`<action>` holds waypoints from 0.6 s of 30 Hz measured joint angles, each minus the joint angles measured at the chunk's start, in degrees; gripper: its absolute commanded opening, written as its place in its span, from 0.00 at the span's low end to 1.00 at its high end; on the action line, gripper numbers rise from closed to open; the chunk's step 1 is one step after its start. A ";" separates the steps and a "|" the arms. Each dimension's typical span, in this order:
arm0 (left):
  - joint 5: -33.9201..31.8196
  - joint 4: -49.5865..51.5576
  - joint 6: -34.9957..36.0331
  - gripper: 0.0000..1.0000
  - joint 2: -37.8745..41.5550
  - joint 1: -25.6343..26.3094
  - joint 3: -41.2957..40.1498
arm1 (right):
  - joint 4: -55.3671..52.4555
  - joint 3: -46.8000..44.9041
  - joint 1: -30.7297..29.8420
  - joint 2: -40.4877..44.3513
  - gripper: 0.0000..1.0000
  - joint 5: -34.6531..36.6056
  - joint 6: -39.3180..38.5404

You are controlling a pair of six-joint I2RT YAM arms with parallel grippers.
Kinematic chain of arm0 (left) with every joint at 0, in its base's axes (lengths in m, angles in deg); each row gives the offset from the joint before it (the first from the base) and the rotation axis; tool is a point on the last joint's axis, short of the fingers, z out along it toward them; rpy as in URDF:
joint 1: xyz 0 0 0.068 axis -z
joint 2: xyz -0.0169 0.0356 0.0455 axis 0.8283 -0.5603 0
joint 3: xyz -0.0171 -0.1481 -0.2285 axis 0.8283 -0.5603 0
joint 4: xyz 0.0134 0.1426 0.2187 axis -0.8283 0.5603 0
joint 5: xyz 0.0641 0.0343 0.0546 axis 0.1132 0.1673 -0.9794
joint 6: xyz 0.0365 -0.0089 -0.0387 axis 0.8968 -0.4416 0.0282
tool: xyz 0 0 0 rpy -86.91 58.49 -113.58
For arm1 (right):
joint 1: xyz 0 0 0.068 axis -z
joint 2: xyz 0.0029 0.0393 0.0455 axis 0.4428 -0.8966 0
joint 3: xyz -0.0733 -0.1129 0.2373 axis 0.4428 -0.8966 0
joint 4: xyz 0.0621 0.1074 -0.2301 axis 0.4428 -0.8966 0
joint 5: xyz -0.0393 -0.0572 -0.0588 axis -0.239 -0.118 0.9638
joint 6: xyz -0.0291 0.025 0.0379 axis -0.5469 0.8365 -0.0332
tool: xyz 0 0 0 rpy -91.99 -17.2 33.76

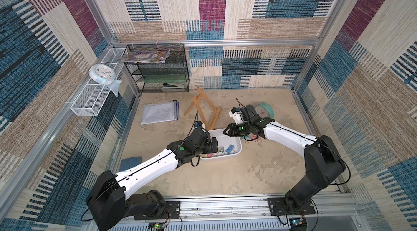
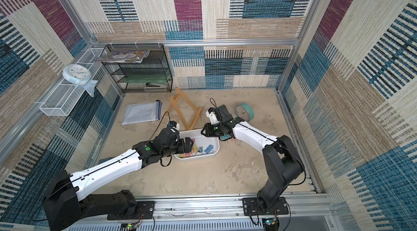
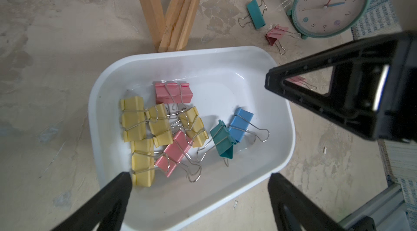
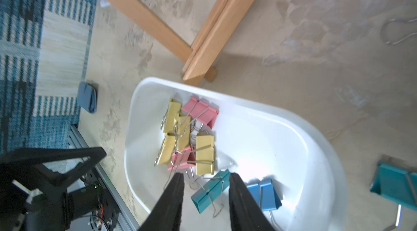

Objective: Take out the binder clips from the storage box
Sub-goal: Pick up the binder clip from the storage box.

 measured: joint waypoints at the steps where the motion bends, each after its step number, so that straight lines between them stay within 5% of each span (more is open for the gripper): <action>1: -0.35 0.00 -0.07 0.99 0.31 0.00 -0.31 | -1.55 0.48 -1.01 -0.52 0.39 0.37 -0.92; 11: -1.95 0.09 -0.22 0.99 0.66 0.00 -0.59 | -10.58 2.78 -5.64 -5.84 0.38 1.22 -7.08; 18: -2.05 0.07 -0.22 0.99 0.66 0.00 -0.59 | -12.07 4.96 -5.81 -8.87 0.27 1.92 -8.22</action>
